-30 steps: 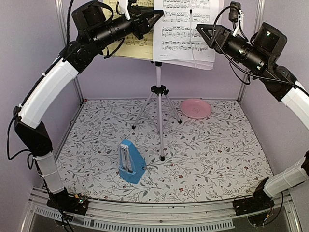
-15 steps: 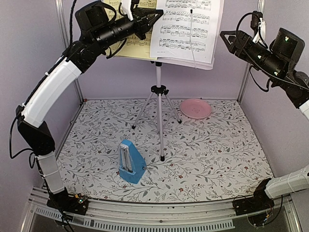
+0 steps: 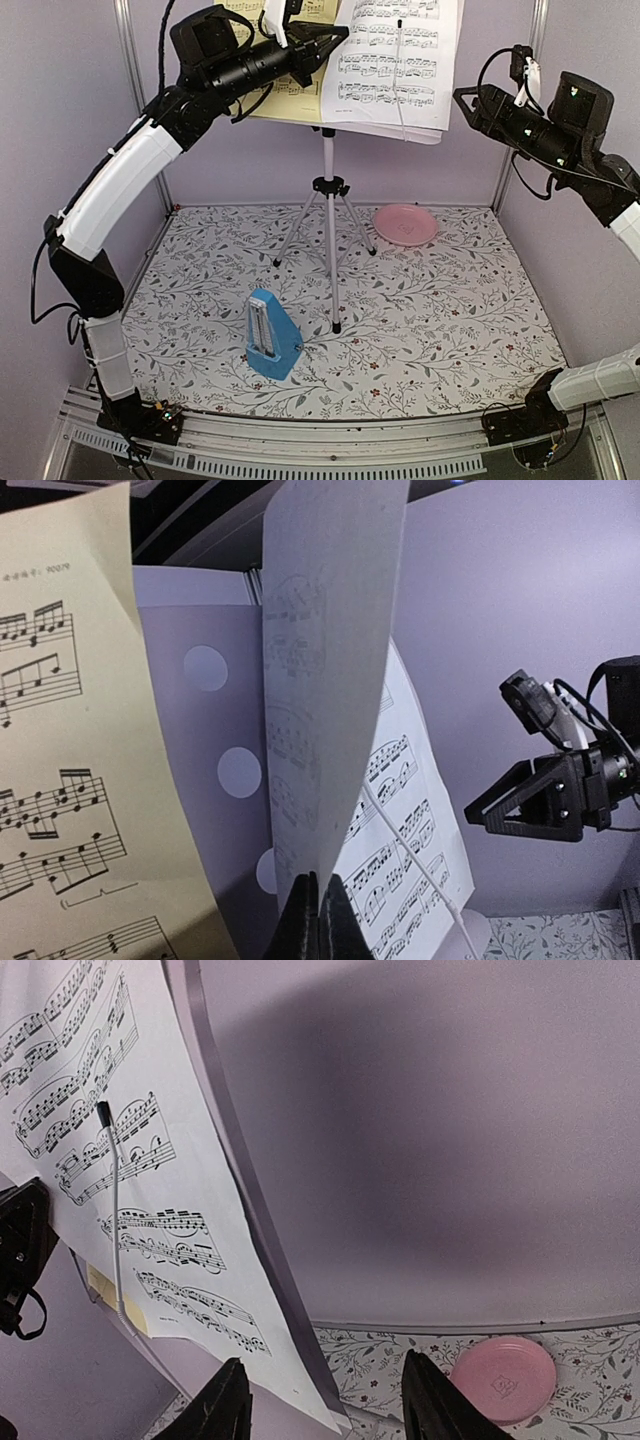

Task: Set up the instrument practice props

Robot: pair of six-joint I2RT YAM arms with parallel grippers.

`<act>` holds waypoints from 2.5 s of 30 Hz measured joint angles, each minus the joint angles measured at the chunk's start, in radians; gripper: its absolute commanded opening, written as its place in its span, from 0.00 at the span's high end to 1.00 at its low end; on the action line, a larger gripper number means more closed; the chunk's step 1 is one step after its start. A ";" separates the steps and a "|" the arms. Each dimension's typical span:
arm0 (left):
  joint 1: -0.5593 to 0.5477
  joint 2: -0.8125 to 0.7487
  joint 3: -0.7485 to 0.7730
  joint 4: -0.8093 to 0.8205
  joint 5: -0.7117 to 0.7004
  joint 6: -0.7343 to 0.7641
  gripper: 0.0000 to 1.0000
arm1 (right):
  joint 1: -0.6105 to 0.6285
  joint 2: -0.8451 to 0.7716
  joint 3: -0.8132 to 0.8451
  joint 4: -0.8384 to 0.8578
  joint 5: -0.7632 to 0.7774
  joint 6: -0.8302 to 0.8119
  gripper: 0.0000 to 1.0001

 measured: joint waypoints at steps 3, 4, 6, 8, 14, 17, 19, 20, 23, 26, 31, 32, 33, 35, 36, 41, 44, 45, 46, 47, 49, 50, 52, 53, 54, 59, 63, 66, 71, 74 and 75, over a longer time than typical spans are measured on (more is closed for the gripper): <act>0.000 0.000 0.005 0.001 0.001 0.000 1.00 | 0.000 0.000 -0.001 0.001 -0.008 -0.002 0.56; 0.000 0.000 0.006 0.001 0.001 0.000 1.00 | 0.000 0.000 -0.003 0.002 -0.014 -0.002 0.58; 0.000 0.000 0.007 0.002 0.000 0.000 1.00 | 0.000 0.000 -0.009 0.008 -0.023 -0.005 0.60; 0.000 0.000 0.007 0.002 0.000 0.000 0.96 | -0.001 0.000 -0.019 0.013 -0.037 -0.006 0.60; 0.000 0.000 0.007 0.001 -0.005 0.004 0.93 | -0.001 0.007 -0.044 0.034 -0.070 -0.005 0.64; 0.000 -0.001 0.007 0.001 -0.007 0.005 0.93 | -0.001 0.015 -0.050 0.044 -0.086 -0.002 0.69; 0.000 -0.003 0.007 0.001 -0.009 0.006 0.92 | -0.001 0.021 -0.052 0.053 -0.098 0.000 0.72; 0.000 -0.003 0.006 0.001 -0.010 0.007 0.92 | -0.001 0.026 -0.053 0.058 -0.103 0.001 0.74; 0.000 -0.015 -0.004 0.001 -0.014 0.009 0.91 | -0.002 0.037 -0.060 0.071 -0.121 0.007 0.77; 0.000 -0.034 -0.016 0.001 -0.019 0.012 0.91 | -0.002 0.046 -0.069 0.080 -0.133 0.015 0.75; 0.000 -0.056 -0.022 0.002 -0.026 0.013 0.91 | -0.005 0.036 -0.085 0.091 -0.150 0.021 0.71; 0.000 -0.058 -0.023 0.002 -0.027 0.014 0.91 | -0.005 0.029 -0.093 0.093 -0.151 0.021 0.71; 0.000 -0.059 -0.025 0.002 -0.027 0.014 0.91 | -0.005 0.019 -0.104 0.093 -0.152 0.020 0.72; 0.000 -0.059 -0.027 0.002 -0.027 0.016 0.91 | -0.005 0.000 -0.122 0.092 -0.153 0.019 0.73; 0.000 -0.059 -0.029 0.002 -0.027 0.015 0.91 | -0.006 -0.008 -0.127 0.093 -0.154 0.019 0.73; 0.000 -0.059 -0.030 0.002 -0.026 0.015 0.91 | -0.006 -0.020 -0.131 0.111 -0.166 0.020 0.67; 0.000 -0.059 -0.030 0.002 -0.026 0.015 0.91 | -0.006 -0.011 -0.131 0.118 -0.169 0.024 0.63; 0.000 -0.059 -0.030 0.002 -0.026 0.015 0.91 | -0.006 -0.007 -0.130 0.120 -0.169 0.025 0.62; 0.000 -0.059 -0.030 0.002 -0.026 0.015 0.91 | -0.006 -0.002 -0.129 0.121 -0.168 0.026 0.60; 0.000 -0.059 -0.030 0.002 -0.026 0.015 0.91 | -0.006 0.003 -0.127 0.121 -0.166 0.027 0.58; 0.000 -0.059 -0.031 0.002 -0.025 0.015 0.91 | -0.006 0.017 -0.122 0.122 -0.161 0.027 0.57; 0.000 -0.059 -0.031 0.002 -0.024 0.015 0.91 | -0.006 0.022 -0.121 0.122 -0.159 0.027 0.57; 0.000 -0.059 -0.031 0.002 -0.023 0.016 0.91 | -0.006 0.031 -0.115 0.122 -0.157 0.027 0.58; 0.000 -0.059 -0.031 0.002 -0.023 0.016 0.91 | -0.006 0.034 -0.110 0.122 -0.155 0.027 0.58; 0.000 -0.059 -0.031 0.002 -0.023 0.016 0.91 | -0.006 0.037 -0.105 0.122 -0.154 0.027 0.58; 0.000 -0.059 -0.031 0.002 -0.023 0.017 0.92 | -0.006 0.036 -0.102 0.125 -0.153 0.023 0.58; 0.000 -0.059 -0.031 0.002 -0.022 0.023 0.94 | -0.006 0.030 -0.097 0.117 -0.137 0.007 0.58; 0.000 -0.059 -0.031 0.002 -0.018 0.023 0.95 | -0.006 0.020 -0.079 0.105 -0.119 -0.009 0.56; 0.000 -0.059 -0.031 0.002 -0.010 0.024 0.95 | -0.006 0.011 -0.057 0.097 -0.099 -0.025 0.51; 0.000 -0.059 -0.031 0.002 -0.007 0.023 0.95 | -0.006 0.011 -0.054 0.096 -0.093 -0.033 0.50; 0.000 -0.059 -0.031 0.002 -0.006 0.023 0.95 | -0.006 0.011 -0.054 0.094 -0.093 -0.035 0.49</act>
